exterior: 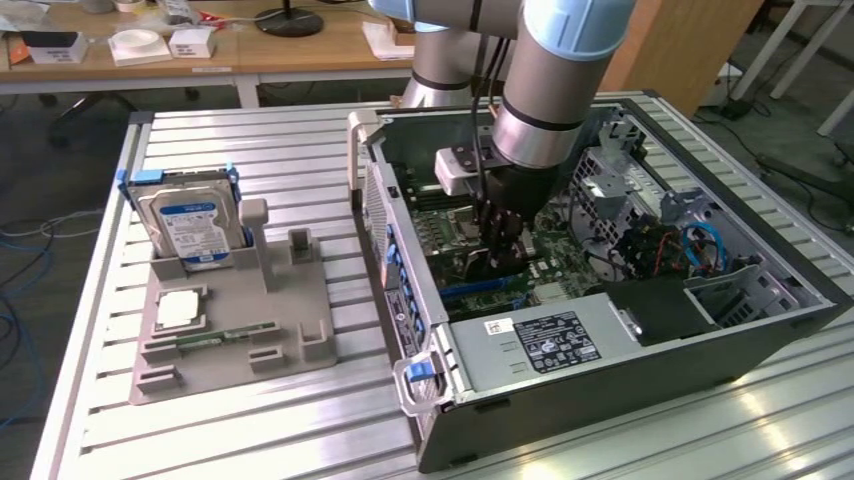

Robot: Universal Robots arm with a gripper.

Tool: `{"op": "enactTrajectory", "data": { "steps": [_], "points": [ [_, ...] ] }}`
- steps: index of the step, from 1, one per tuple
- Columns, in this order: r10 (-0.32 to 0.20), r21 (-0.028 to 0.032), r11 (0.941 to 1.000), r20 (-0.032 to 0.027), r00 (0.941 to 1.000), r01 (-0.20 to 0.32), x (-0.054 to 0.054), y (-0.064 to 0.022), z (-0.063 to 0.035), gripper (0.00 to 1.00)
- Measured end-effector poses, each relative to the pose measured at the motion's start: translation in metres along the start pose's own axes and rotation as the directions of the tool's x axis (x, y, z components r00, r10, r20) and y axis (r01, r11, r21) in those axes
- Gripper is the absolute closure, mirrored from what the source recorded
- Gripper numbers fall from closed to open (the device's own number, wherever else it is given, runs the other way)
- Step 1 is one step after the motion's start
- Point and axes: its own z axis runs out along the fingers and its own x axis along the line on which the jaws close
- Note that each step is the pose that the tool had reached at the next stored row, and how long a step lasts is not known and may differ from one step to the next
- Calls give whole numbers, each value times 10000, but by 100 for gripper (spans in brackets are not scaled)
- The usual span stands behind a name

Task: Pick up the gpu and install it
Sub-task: 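Insert the gpu into the slot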

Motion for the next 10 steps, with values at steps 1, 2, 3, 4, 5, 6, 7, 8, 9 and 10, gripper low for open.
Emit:
{"op": "enactTrajectory", "data": {
  "steps": [1, 2, 3, 4, 5, 6, 7, 8, 9, 10],
  "points": [
    [0, 6, 10000, -1, 10000, 0, 0, 0, 0, 73],
    [-1, 13, 10000, -1, 10000, 1, 0, 0, 0, 73],
    [0, 20, 10000, -1, 10000, 0, 0, 0, 0, 73],
    [0, 28, 10000, -1, 10000, 0, 0, 0, 0, 73],
    [0, 36, 10000, -1, 10000, 0, 0, 0, 0, 73],
    [-1, 43, 10000, -2, 10000, 1, 0, 0, 0, 73],
    [-1, 48, 10000, -2, 10000, 1, 0, 0, -1, 73],
    [-1, 54, 10000, -2, 10000, 1, 0, 0, 0, 73],
    [-1, 58, 10000, -2, 10000, 1, 0, 0, 0, 73],
    [-1, 62, 10000, -2, 10000, 1, 0, 0, 0, 73]
  ]
}}
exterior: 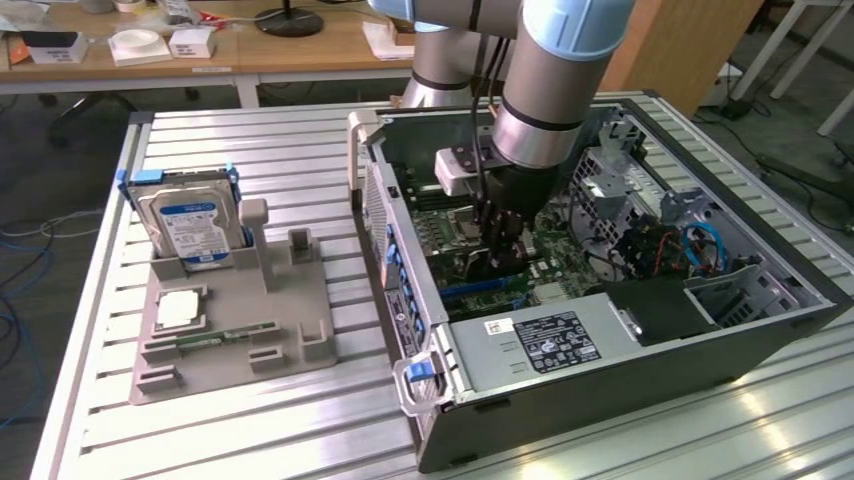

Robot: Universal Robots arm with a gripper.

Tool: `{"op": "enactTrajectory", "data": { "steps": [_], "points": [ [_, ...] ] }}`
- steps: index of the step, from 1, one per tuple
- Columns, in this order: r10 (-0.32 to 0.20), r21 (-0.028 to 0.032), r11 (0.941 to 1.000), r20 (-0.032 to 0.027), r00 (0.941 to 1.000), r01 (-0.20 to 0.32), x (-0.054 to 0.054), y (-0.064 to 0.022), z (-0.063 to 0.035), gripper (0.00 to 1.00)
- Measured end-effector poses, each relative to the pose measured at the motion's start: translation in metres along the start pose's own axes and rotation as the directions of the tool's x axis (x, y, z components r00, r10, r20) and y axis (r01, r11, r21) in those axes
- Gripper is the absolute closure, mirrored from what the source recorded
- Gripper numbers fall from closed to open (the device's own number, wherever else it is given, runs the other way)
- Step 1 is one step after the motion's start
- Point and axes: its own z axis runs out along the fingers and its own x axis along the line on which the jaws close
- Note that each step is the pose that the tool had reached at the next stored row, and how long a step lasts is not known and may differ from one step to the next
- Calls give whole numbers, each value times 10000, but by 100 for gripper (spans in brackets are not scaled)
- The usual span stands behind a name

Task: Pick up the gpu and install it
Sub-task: 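Insert the gpu into the slot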

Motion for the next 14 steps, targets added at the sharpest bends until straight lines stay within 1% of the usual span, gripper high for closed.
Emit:
{"op": "enactTrajectory", "data": {
  "steps": [2, 8, 14],
  "points": [
    [3, 15, 10000, -2, 10000, -3, 0, 6, -1, 73],
    [-1, 85, 10000, -3, 10000, 2, 0, 13, 2, 73],
    [-1, 88, 10000, -2, 10000, 1, -1, 18, 3, 73]
  ]
}}
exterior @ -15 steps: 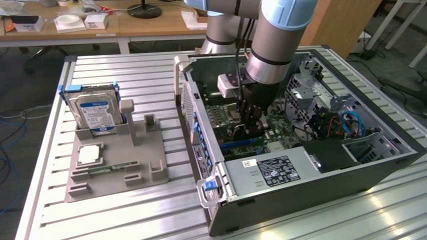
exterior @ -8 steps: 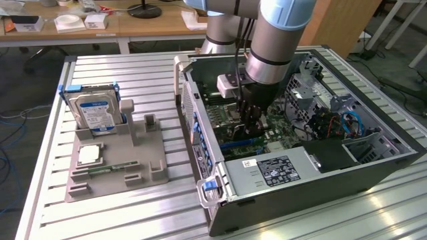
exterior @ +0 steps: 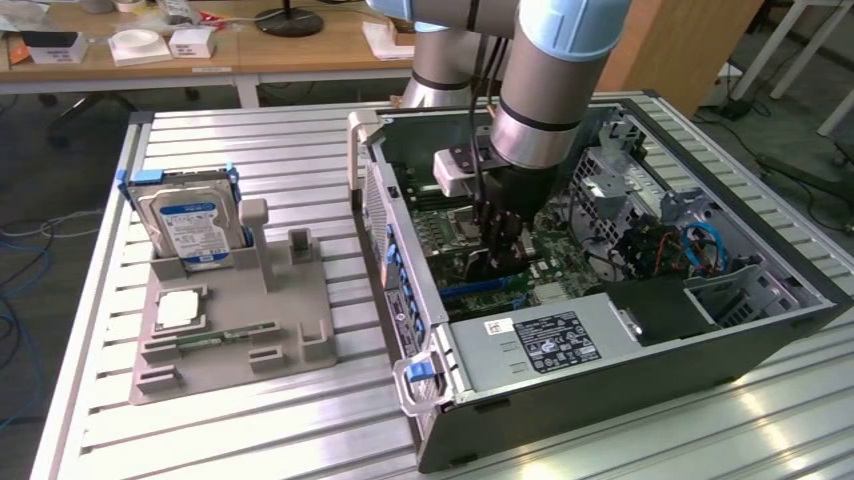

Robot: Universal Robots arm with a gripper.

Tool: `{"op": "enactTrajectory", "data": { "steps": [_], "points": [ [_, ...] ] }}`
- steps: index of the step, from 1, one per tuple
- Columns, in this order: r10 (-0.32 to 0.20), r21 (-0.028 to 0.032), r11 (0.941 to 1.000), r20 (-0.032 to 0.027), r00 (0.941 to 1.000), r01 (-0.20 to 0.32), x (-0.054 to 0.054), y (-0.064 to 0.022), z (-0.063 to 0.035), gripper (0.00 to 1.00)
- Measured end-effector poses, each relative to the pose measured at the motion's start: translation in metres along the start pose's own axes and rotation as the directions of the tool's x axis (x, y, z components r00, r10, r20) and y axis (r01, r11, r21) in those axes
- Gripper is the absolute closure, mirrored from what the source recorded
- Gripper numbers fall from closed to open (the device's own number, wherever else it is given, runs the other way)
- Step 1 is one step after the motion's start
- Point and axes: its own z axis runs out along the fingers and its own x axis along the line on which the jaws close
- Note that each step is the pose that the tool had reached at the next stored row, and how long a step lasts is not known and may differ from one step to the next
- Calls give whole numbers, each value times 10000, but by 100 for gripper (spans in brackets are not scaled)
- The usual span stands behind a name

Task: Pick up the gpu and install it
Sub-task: 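Insert the gpu into the slot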

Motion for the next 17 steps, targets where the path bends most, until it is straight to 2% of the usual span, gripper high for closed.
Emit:
{"op": "enactTrajectory", "data": {
  "steps": [17],
  "points": [
    [-1, 0, 10000, 0, 10000, 1, 0, 33, 24, 73]
  ]
}}
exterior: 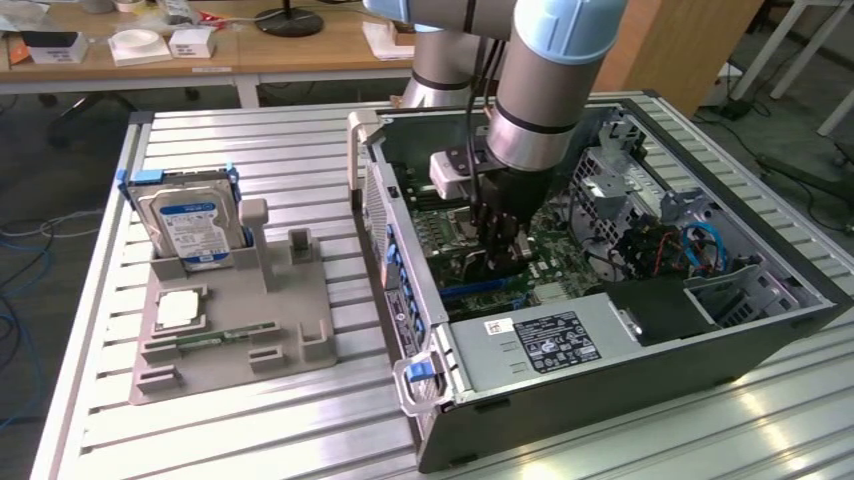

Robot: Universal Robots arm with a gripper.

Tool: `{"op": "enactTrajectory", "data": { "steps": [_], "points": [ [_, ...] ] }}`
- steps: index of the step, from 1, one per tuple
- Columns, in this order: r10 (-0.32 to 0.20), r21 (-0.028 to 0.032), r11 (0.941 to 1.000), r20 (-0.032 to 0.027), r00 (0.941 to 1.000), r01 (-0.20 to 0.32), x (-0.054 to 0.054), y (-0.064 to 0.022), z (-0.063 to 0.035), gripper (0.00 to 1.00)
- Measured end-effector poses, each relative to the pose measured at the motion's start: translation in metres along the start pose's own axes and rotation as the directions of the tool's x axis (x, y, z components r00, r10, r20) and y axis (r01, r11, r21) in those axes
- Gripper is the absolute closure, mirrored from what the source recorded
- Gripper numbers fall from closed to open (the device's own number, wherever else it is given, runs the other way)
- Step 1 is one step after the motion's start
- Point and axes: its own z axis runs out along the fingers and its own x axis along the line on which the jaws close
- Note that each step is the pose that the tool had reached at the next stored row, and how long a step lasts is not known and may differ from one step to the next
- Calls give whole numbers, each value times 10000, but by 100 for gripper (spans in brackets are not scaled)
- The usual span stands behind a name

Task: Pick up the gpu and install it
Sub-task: 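Insert the gpu into the slot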

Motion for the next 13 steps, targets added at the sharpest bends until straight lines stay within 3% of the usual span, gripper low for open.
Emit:
{"op": "enactTrajectory", "data": {
  "steps": [13],
  "points": [
    [0, -2, 10000, -5, 10000, 0, 1, 11, 32, 73]
  ]
}}
